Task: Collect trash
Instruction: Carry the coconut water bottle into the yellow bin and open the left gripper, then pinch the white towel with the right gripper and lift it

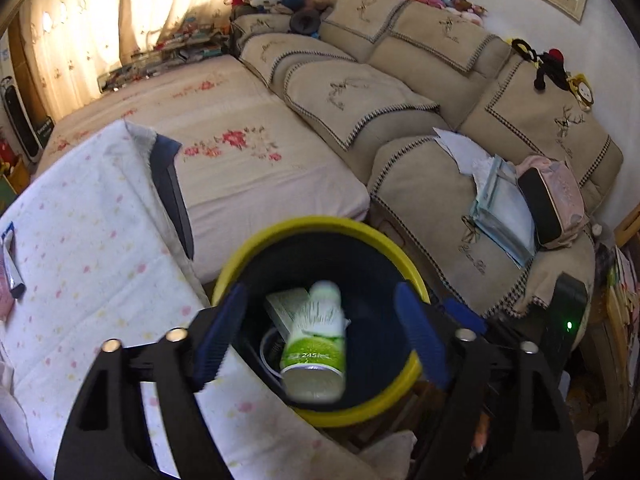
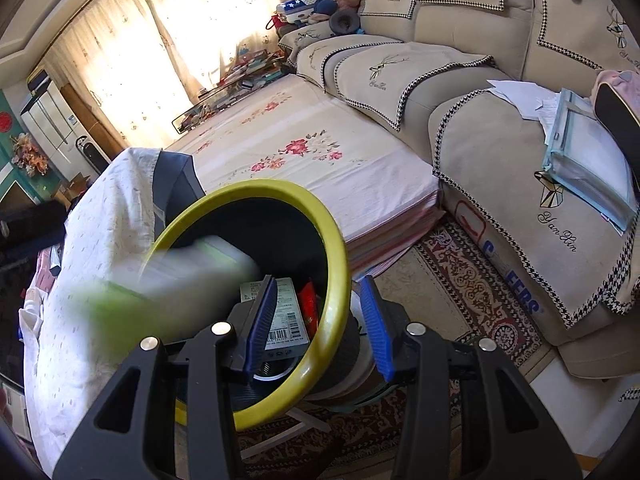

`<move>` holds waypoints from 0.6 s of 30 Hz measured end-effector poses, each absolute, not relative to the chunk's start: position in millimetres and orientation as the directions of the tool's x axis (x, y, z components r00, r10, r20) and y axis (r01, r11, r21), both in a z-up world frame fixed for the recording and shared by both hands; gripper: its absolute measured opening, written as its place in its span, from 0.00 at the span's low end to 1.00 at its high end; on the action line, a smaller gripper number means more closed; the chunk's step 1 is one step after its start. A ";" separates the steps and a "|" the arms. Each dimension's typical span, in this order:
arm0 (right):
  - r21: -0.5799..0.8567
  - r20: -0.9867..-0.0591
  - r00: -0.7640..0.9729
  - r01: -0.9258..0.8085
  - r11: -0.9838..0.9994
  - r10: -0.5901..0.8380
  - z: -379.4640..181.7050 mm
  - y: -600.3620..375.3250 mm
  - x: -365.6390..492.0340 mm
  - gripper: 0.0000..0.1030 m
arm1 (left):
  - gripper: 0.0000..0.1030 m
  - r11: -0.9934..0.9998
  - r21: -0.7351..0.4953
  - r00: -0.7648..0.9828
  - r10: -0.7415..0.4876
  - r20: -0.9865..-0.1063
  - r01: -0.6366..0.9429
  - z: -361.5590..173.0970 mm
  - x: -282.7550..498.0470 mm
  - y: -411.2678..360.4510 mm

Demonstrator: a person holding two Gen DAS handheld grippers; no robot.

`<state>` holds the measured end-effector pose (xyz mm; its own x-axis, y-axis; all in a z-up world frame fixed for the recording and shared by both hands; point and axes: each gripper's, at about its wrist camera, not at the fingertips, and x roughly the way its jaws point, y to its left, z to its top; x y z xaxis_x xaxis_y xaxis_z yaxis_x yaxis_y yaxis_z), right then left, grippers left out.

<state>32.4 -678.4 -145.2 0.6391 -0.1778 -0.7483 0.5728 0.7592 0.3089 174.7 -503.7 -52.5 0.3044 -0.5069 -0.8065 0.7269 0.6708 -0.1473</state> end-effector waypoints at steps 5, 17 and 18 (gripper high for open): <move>0.305 -0.749 0.642 0.553 0.775 -0.163 -144.1 -669.2 39.2 0.40 | 0.80 0.672 -0.199 0.300 -0.550 -0.779 0.713 -40.0 175.1 -469.1; 0.272 -0.755 0.646 0.465 0.843 -0.112 -135.6 -625.4 68.8 0.40 | 0.89 0.755 -0.253 0.432 -0.579 -0.692 0.605 -28.5 151.8 -305.9; 0.265 -0.755 0.647 0.452 0.852 -0.108 -133.3 -618.8 72.8 0.40 | 0.89 0.770 -0.253 0.456 -0.571 -0.683 0.585 -27.7 151.0 -287.7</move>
